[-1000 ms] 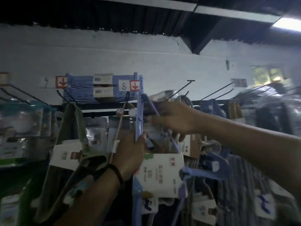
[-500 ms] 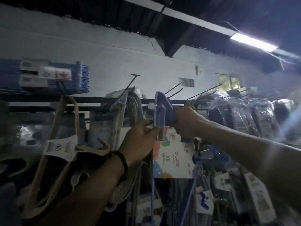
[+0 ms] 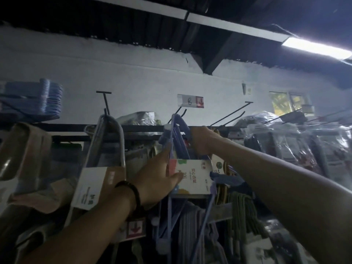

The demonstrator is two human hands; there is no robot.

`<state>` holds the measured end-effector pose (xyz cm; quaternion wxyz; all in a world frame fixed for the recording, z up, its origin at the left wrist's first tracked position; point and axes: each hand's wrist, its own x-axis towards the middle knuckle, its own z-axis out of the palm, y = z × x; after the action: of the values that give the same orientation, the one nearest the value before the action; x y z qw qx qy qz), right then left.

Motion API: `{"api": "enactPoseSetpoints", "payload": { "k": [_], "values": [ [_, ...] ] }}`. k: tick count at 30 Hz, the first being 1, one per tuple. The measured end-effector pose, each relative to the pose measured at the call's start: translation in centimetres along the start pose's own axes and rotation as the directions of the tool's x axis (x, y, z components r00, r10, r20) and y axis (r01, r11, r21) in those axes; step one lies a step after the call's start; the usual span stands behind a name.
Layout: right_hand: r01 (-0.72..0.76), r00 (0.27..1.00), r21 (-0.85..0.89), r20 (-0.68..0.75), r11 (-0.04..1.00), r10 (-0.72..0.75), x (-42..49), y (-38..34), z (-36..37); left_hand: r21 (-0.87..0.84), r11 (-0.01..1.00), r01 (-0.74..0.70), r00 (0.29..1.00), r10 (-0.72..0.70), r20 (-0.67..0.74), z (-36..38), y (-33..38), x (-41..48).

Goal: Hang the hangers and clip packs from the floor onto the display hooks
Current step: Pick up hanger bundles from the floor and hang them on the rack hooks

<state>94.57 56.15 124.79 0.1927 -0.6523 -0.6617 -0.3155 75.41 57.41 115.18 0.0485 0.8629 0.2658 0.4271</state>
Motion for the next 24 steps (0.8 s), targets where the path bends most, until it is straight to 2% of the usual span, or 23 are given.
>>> {"api": "enactPoseSetpoints", "payload": {
  "k": [4, 8, 11, 16, 20, 24],
  "values": [
    [-0.017, 0.988, 0.126, -0.15, 0.992, 0.036, 1.3, 1.2, -0.1, 0.171, 0.985, -0.023, 0.995, 0.04, -0.094, -0.3, -0.3, 1.6],
    [-0.026, 0.934, 0.196, -0.344, 0.98, 0.093, 0.6, 1.4, 0.7, 0.209, 0.977, -0.035, 0.995, 0.054, -0.087, 0.1, 0.7, 1.1],
    [-0.05, 0.897, 0.24, -0.417, 0.97, 0.149, -0.4, 1.7, 1.5, 0.289, 0.956, -0.051, 0.992, 0.083, -0.1, 0.6, 0.4, 1.0],
    [-0.084, 0.915, 0.288, -0.356, 0.954, 0.188, 0.5, 2.2, 2.5, 0.417, 0.908, -0.045, 0.992, 0.092, -0.092, 1.2, -1.0, 2.8],
    [-0.067, 0.944, 0.304, -0.289, 0.95, 0.159, 2.1, 2.0, 4.0, 0.466, 0.884, -0.032, 0.997, 0.061, -0.047, 1.8, -1.9, 3.7],
    [-0.06, 0.968, 0.329, -0.211, 0.942, 0.135, 3.9, 1.4, 6.2, 0.635, 0.773, -0.004, 1.0, -0.004, 0.01, 2.3, -3.4, 4.4]
  ]
}}
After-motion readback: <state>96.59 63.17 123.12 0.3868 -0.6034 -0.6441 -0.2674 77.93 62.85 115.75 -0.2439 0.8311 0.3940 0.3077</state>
